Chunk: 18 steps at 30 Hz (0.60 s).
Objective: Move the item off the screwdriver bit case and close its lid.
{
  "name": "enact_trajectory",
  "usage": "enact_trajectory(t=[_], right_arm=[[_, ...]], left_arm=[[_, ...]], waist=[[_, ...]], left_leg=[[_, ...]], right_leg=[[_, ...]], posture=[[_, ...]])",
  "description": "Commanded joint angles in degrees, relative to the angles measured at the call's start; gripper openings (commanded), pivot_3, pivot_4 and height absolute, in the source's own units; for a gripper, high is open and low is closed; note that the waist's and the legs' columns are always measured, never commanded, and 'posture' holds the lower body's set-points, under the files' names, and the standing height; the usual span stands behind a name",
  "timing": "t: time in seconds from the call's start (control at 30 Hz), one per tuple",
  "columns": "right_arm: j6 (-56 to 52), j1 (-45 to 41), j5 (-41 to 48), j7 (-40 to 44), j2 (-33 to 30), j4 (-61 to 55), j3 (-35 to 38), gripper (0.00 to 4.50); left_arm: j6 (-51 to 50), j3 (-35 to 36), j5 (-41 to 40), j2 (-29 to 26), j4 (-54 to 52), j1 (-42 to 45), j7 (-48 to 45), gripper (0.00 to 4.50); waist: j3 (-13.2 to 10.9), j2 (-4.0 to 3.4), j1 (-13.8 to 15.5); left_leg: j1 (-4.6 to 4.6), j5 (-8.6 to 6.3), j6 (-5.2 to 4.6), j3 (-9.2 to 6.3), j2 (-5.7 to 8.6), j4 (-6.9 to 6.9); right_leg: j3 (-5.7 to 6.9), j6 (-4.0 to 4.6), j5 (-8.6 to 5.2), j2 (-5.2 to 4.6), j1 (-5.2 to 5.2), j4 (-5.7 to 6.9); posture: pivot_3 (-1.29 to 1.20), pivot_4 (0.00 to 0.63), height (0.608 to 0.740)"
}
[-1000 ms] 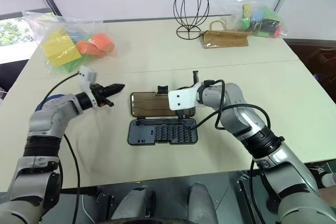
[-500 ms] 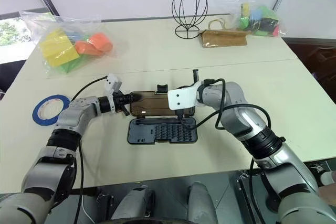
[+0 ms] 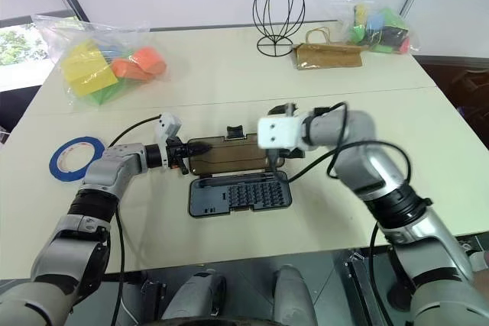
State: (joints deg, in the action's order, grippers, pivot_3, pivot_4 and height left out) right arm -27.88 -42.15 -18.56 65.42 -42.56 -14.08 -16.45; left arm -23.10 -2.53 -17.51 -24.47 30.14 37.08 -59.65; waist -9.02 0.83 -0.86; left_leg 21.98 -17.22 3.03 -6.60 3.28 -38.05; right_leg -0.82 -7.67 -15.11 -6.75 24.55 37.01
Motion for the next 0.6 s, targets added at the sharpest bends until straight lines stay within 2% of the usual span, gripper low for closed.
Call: enact_trajectory(t=[0.03,0.13,0.23,0.43,0.6], right_arm=[[-6.77,-0.32,7.90,6.86,-6.05,-6.50,8.28,4.46],[-9.43,2.78,12.59,9.04,-10.62,-9.67,12.63,4.46],[-11.81,5.90,15.24,7.46,-12.44,-10.90,15.51,4.46],[-14.17,8.55,17.37,2.43,-12.65,-10.42,16.55,4.46],[-14.46,8.44,19.35,-0.25,-12.40,-9.03,16.35,4.46]], left_arm=[[-0.40,1.95,-1.64,-0.35,-3.28,2.04,-0.44,0.00],[-1.81,2.60,-2.78,-0.71,-5.51,2.11,-1.04,0.00],[-5.52,2.78,-5.02,-2.39,-10.82,1.46,-3.13,0.00],[-14.82,0.29,-9.65,-8.52,-24.02,-2.20,-9.75,0.00],[-17.47,-2.89,-10.31,-14.18,-29.98,-5.84,-14.67,0.00]], waist=[[-0.01,0.01,0.18],[-0.02,0.02,0.16],[-0.02,0.02,-0.09],[-0.03,0.00,-0.24],[-0.07,-0.06,-0.05]], left_leg=[[0.04,0.00,0.00,-0.05,0.00,0.00],[0.14,-0.01,-0.01,-0.09,0.00,0.00],[0.13,-0.01,-0.02,-0.06,-0.02,0.00],[0.12,-0.01,-0.02,-0.01,-0.03,0.01],[0.13,-0.01,-0.02,0.00,-0.03,0.01]], right_leg=[[0.06,0.00,0.00,0.00,0.00,-0.01],[0.10,0.00,0.00,0.00,0.02,-0.05],[0.09,0.00,0.00,-0.01,0.03,-0.05],[0.04,0.00,0.00,-0.01,0.11,0.01],[0.02,0.00,0.00,-0.01,0.11,-0.02]], posture=[[0.00,0.150,0.740],[0.00,0.150,0.740],[0.00,0.150,0.740],[0.00,0.150,0.740],[0.00,0.150,0.740]])
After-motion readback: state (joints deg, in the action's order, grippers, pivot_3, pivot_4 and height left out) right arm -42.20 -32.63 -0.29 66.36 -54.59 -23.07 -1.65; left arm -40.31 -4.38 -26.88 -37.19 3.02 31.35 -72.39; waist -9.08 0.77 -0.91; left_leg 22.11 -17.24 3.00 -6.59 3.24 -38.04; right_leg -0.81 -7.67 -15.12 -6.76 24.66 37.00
